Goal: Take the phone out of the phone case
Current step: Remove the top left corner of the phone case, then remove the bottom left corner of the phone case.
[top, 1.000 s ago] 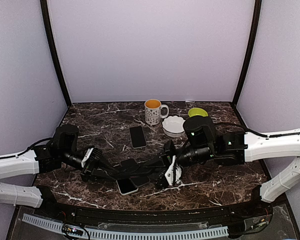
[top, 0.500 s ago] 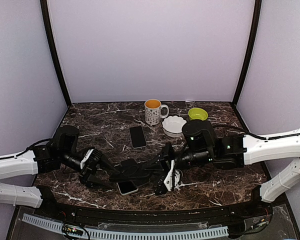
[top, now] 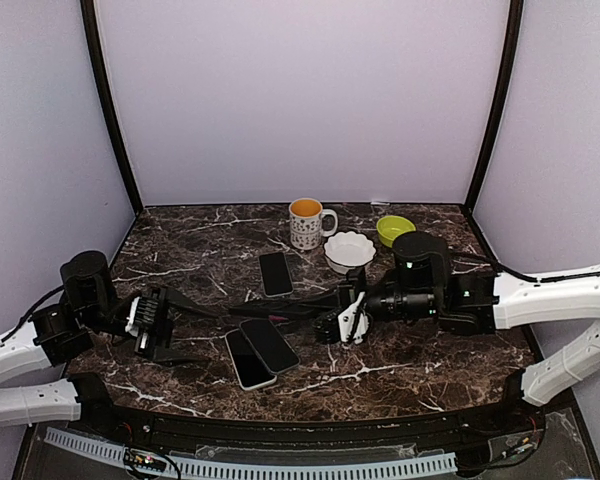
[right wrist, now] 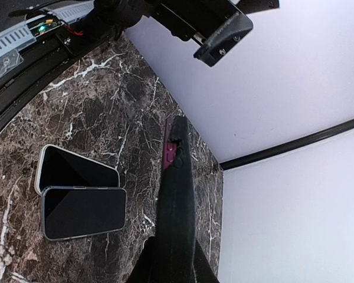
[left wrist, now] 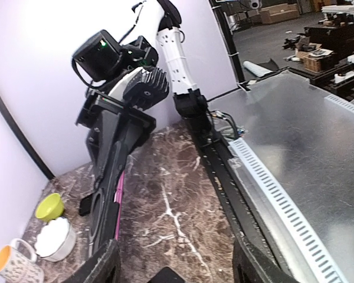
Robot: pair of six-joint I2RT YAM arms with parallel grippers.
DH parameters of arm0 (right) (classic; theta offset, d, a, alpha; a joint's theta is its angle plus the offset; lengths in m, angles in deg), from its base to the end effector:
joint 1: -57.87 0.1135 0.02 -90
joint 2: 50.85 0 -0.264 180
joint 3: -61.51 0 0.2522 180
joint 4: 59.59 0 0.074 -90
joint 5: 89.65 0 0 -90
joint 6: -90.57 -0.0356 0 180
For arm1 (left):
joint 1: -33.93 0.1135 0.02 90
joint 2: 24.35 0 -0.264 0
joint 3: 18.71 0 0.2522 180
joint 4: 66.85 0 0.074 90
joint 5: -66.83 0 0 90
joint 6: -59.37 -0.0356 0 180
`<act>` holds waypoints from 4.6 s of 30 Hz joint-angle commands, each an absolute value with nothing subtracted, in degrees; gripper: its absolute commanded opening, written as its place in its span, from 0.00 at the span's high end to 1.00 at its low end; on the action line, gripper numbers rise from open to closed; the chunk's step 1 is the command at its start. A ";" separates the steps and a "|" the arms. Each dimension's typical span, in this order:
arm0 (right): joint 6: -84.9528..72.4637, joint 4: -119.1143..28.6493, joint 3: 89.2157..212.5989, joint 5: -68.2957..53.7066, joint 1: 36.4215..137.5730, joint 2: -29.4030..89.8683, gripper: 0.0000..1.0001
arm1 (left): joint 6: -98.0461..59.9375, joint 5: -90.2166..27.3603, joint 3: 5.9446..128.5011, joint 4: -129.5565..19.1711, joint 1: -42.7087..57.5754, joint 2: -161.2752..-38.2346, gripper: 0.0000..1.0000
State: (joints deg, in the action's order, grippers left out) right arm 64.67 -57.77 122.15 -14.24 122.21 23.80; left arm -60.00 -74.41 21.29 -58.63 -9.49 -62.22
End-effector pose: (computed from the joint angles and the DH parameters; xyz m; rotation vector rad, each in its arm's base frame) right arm 0.1215 0.2735 0.2774 -1.7305 0.6385 0.2379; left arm 0.0967 -0.1297 0.2747 1.4869 0.8683 -0.9264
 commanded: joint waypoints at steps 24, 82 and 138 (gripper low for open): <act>31.03 -69.22 127.14 -45.03 114.24 22.36 1.00 | -59.50 -74.64 19.12 -64.21 -9.58 -63.70 0.35; 0.13 -87.66 140.61 -63.50 112.59 41.93 1.00 | -40.37 -88.90 14.67 -89.45 -0.84 -63.55 0.53; 32.70 -40.10 152.61 -67.98 117.03 45.48 1.00 | -46.72 -89.89 16.09 -81.22 -3.04 -63.03 0.81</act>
